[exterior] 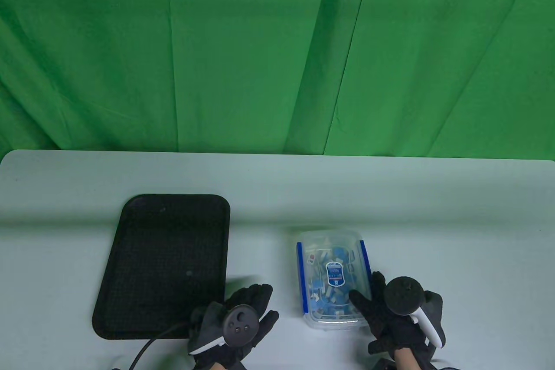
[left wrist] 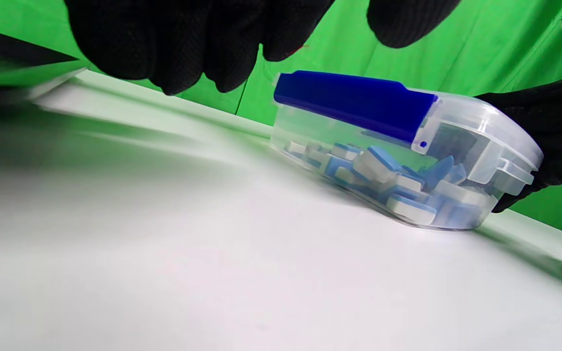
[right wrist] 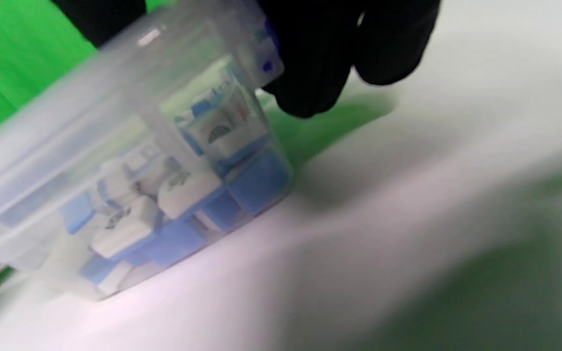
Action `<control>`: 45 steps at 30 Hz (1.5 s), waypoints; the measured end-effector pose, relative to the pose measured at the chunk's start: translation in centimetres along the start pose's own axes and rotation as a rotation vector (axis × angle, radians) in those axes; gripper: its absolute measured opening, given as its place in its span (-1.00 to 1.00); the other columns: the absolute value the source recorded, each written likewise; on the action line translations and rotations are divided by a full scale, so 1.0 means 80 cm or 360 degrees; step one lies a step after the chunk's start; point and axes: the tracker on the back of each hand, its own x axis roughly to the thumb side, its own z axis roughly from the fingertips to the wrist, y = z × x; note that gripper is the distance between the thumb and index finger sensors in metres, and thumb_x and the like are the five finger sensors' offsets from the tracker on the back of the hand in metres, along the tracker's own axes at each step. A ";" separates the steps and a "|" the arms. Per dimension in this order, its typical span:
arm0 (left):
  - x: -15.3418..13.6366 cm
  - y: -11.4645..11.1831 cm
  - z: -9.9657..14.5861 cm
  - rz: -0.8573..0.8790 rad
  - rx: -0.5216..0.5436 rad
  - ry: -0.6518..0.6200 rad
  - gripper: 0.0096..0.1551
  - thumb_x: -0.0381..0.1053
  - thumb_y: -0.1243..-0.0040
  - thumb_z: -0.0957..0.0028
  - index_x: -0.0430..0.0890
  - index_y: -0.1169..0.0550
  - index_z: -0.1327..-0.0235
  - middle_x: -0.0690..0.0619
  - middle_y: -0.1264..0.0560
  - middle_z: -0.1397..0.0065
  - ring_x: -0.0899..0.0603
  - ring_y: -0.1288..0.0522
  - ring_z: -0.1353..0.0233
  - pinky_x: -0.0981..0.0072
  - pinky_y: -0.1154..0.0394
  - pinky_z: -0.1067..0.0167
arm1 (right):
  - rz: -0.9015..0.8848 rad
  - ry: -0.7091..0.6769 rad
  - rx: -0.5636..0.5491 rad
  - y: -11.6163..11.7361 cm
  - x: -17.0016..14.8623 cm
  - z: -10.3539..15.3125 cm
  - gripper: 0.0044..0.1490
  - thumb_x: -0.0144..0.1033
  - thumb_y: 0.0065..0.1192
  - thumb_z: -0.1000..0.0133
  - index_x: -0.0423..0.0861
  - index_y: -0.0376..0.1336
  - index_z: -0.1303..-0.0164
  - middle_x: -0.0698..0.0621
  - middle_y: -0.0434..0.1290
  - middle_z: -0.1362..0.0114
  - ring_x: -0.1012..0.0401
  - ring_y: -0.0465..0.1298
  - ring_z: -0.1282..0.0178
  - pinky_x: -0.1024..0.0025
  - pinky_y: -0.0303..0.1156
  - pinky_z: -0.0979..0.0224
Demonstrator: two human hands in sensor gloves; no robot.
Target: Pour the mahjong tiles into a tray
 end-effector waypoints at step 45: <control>-0.042 -0.004 -0.002 0.0506 -0.0018 0.0354 -0.17 0.08 0.39 -0.35 -0.53 -0.59 -0.18 0.00 -0.78 0.18 -0.18 -0.76 0.07 -0.07 -0.62 0.11 | -0.0218 -0.0277 0.0181 0.052 0.055 0.006 -0.20 -0.07 -0.22 -0.47 -0.40 -0.02 -0.71 -0.16 0.50 -0.37 0.06 0.59 -0.15 -0.06 0.42 -0.52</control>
